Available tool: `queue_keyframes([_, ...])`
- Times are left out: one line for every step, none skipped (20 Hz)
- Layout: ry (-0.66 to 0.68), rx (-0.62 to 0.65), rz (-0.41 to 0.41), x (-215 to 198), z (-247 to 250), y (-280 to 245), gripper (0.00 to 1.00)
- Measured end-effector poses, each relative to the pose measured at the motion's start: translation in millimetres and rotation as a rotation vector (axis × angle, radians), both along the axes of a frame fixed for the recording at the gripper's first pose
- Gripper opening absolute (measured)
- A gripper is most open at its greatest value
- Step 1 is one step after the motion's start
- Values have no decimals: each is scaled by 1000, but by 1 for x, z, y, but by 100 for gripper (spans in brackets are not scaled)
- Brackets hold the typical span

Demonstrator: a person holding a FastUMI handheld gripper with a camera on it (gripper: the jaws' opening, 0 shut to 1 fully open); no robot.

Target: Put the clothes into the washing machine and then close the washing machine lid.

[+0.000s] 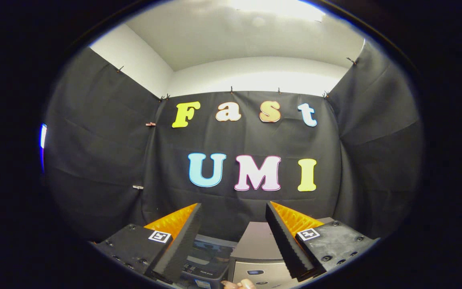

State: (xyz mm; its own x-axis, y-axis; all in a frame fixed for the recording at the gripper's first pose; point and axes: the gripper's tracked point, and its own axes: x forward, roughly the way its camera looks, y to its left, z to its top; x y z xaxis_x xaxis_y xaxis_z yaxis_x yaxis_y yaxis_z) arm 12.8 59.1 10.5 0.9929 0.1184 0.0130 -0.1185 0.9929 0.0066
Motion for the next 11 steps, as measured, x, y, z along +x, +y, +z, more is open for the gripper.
queue_keyframes([3, -4, -8, -8, -2, -5, 98])
queue_keyframes([2, -7, -18, -15, -3, -9, 98])
queue_keyframes([-3, -5, -26, -22, -1, -11, 98])
queue_keyframes([-13, 1, -30, -29, 1, -12, 98])
queue_keyframes([-26, 14, -30, -34, 5, -11, 98])
queue_keyframes([-39, 28, -30, -40, 9, -11, 98])
queue_keyframes([-49, 38, -29, -44, 11, -12, 98])
queue_keyframes([-55, 42, -29, -48, 12, -12, 98])
queue_keyframes([-60, 41, -28, -50, 13, -12, 98])
queue_keyframes([-65, 36, -26, -52, 15, -11, 98])
queue_keyframes([-70, 31, -26, -53, 17, -12, 98])
